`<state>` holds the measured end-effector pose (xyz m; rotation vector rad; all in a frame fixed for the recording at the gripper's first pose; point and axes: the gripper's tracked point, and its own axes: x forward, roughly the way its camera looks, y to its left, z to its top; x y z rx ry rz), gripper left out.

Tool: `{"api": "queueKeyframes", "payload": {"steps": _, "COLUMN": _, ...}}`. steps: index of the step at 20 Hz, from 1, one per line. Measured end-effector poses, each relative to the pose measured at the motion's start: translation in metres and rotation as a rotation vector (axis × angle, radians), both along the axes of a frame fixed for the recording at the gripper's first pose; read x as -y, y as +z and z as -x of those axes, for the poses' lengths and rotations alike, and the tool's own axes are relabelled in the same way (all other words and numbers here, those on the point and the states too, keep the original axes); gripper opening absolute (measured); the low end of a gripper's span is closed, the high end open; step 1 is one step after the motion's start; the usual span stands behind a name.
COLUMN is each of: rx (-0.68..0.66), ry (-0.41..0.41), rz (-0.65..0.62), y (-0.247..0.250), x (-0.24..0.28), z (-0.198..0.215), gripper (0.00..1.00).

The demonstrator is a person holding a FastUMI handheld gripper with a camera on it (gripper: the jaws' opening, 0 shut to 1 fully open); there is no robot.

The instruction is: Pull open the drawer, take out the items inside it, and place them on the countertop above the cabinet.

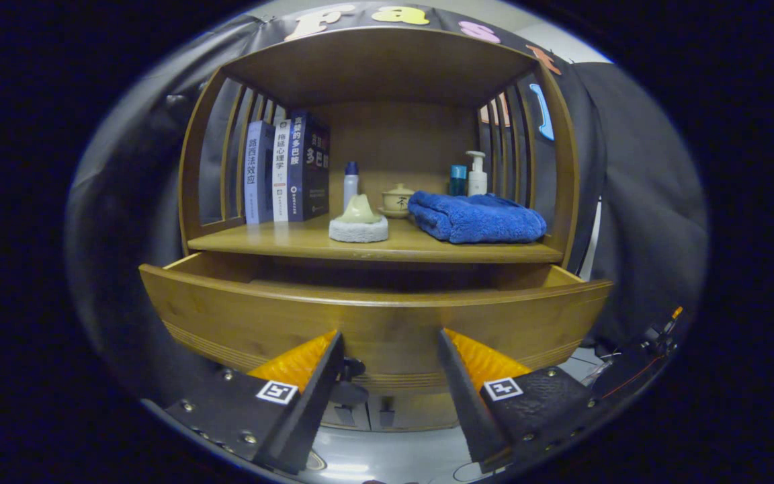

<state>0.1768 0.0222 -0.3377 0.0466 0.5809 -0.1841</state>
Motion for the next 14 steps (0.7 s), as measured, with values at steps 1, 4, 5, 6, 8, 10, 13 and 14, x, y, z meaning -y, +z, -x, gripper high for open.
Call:
{"api": "queueKeyframes", "payload": {"steps": 1, "rx": -0.001, "ry": -0.001, "rz": -0.001, "y": -0.001, "x": 0.000, "z": -0.002, "gripper": 0.86}}
{"api": "queueKeyframes", "payload": {"steps": 4, "rx": 0.000, "ry": -0.002, "rz": 0.004, "y": -0.003, "x": 0.000, "z": -0.006, "gripper": 0.86}}
{"api": "queueKeyframes", "payload": {"steps": 5, "rx": 0.002, "ry": -0.001, "rz": 0.006, "y": -0.003, "x": 0.000, "z": -0.007, "gripper": 0.85}}
{"api": "queueKeyframes", "payload": {"steps": 6, "rx": 0.003, "ry": -0.001, "rz": 0.008, "y": -0.004, "x": 0.000, "z": -0.009, "gripper": 0.85}}
{"api": "queueKeyframes", "payload": {"steps": 8, "rx": 0.003, "ry": -0.001, "rz": 0.011, "y": -0.005, "x": 0.001, "z": -0.011, "gripper": 0.86}}
{"api": "queueKeyframes", "payload": {"steps": 10, "rx": 0.002, "ry": -0.003, "rz": 0.009, "y": -0.006, "x": 0.000, "z": -0.014, "gripper": 0.86}}
{"api": "queueKeyframes", "payload": {"steps": 13, "rx": 0.004, "ry": -0.003, "rz": 0.012, "y": -0.008, "x": 0.001, "z": -0.019, "gripper": 0.86}}
{"api": "queueKeyframes", "payload": {"steps": 14, "rx": 0.005, "ry": -0.004, "rz": 0.012, "y": -0.009, "x": 0.001, "z": -0.021, "gripper": 0.86}}
